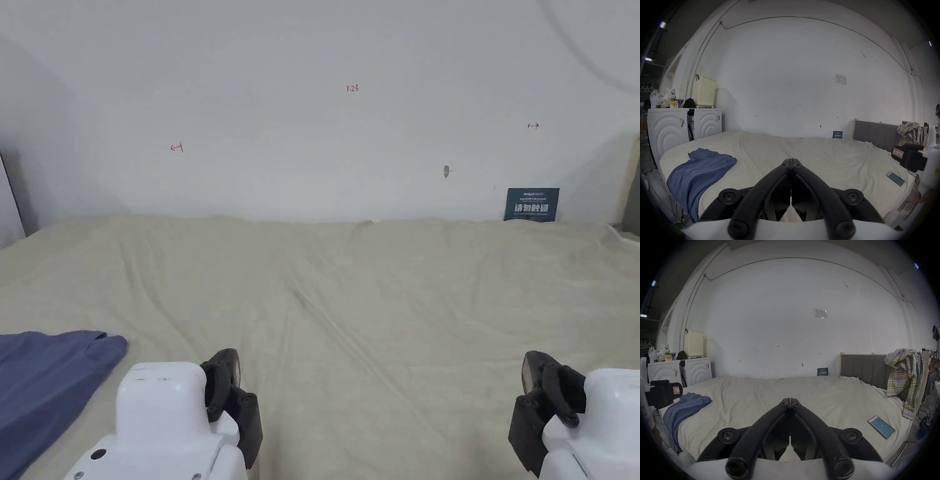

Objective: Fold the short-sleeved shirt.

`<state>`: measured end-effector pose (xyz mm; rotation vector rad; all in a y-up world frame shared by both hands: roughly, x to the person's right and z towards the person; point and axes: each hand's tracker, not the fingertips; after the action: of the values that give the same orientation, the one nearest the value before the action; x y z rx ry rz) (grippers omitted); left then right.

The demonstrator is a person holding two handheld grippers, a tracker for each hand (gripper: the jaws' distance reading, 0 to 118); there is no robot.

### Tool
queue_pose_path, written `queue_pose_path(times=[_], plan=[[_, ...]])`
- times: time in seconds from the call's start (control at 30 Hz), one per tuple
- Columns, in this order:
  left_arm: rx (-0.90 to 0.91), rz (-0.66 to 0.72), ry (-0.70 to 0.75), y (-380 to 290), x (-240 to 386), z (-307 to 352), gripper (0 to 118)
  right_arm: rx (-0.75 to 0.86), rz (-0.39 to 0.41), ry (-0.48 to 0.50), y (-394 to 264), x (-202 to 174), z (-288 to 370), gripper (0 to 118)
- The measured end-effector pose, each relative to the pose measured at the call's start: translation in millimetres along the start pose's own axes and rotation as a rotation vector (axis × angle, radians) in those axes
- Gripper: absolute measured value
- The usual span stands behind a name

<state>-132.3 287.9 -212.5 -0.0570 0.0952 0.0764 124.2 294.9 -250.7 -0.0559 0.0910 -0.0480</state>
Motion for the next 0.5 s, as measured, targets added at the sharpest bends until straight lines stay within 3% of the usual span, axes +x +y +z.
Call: queue_pose_path(times=[0.23,0.37,0.5], plan=[[-0.009,-0.006,-0.004,0.8,-3.6,-2.3,0,-0.011,0.013,0.003,1.4,-7.9,-5.7,0],[-0.004,-0.011,0.02,4.8,-10.0,-1.2,0,0.0,0.018,0.08,12.3,-21.1,-11.5,0],[0.016,-0.037,0.153,11.1,-33.1,9.7,0,0.021,0.047,0.194,19.4,-52.9,-21.3,0]])
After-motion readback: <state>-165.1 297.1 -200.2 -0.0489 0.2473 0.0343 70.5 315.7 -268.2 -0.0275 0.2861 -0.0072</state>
